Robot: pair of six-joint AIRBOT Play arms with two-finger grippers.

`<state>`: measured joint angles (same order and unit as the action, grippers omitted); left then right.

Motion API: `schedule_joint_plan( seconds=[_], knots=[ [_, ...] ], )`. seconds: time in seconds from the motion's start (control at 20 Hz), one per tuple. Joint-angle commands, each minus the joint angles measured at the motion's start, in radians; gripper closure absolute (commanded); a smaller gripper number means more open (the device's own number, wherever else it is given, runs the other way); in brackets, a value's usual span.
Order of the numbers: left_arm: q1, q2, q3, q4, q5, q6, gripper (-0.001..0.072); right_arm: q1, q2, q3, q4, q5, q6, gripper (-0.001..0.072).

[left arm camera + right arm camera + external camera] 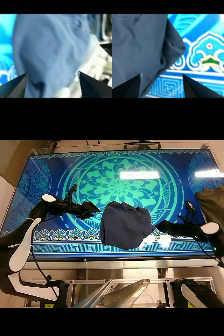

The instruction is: Fold the shirts.

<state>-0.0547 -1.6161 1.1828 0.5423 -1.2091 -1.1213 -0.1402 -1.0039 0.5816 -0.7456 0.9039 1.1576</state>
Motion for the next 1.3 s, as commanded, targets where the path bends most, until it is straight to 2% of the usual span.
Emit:
schedule_joint_plan(
  seconds=[0.0, 0.1, 0.2, 0.25, 0.35, 0.4, 0.45, 0.7, 0.9, 1.05, 1.25],
  knots=[
    [-0.033, -0.088, 0.026, 0.010, 0.050, 0.007, 0.0015, 0.011, -0.327, 0.104, 0.292, -0.010, -0.305, 0.0145],
    [-0.085, -0.171, 0.105, 0.005, 0.008, 0.007, 0.0015, 0.049, -0.471, 0.183, 0.364, 0.026, -0.365, 0.0145],
    [-0.136, -0.244, 0.184, 0.006, -0.031, 0.006, 0.0017, 0.092, -0.571, 0.258, 0.373, 0.058, -0.365, 0.0147],
    [-0.160, -0.278, 0.224, 0.006, -0.050, 0.006, 0.0157, 0.106, -0.603, 0.288, 0.373, 0.074, -0.365, 0.0178],
    [-0.194, -0.333, 0.301, 0.006, -0.095, 0.006, 0.0605, 0.117, -0.628, 0.332, 0.373, 0.113, -0.367, 0.0541],
    [-0.206, -0.352, 0.335, 0.004, -0.120, 0.004, 0.0705, 0.114, -0.624, 0.351, 0.373, 0.141, -0.377, 0.0670],
    [-0.218, -0.364, 0.376, 0.004, -0.158, -0.005, 0.0706, 0.111, -0.614, 0.368, 0.372, 0.169, -0.377, 0.0696],
    [-0.240, -0.280, 0.574, -0.020, -0.306, -0.032, 0.0707, 0.091, -0.417, 0.462, 0.377, 0.305, -0.357, 0.0696],
    [-0.247, -0.098, 0.727, -0.045, -0.306, -0.087, 0.0706, 0.087, -0.122, 0.580, 0.381, 0.309, -0.299, 0.0697],
    [-0.269, 0.011, 0.762, -0.042, -0.298, -0.119, 0.0686, 0.094, 0.065, 0.637, 0.413, 0.303, -0.282, 0.0697],
    [-0.333, 0.076, 0.663, 0.017, -0.253, -0.119, 0.0686, 0.171, 0.106, 0.606, 0.224, 0.300, -0.137, 0.0697]
  ],
)
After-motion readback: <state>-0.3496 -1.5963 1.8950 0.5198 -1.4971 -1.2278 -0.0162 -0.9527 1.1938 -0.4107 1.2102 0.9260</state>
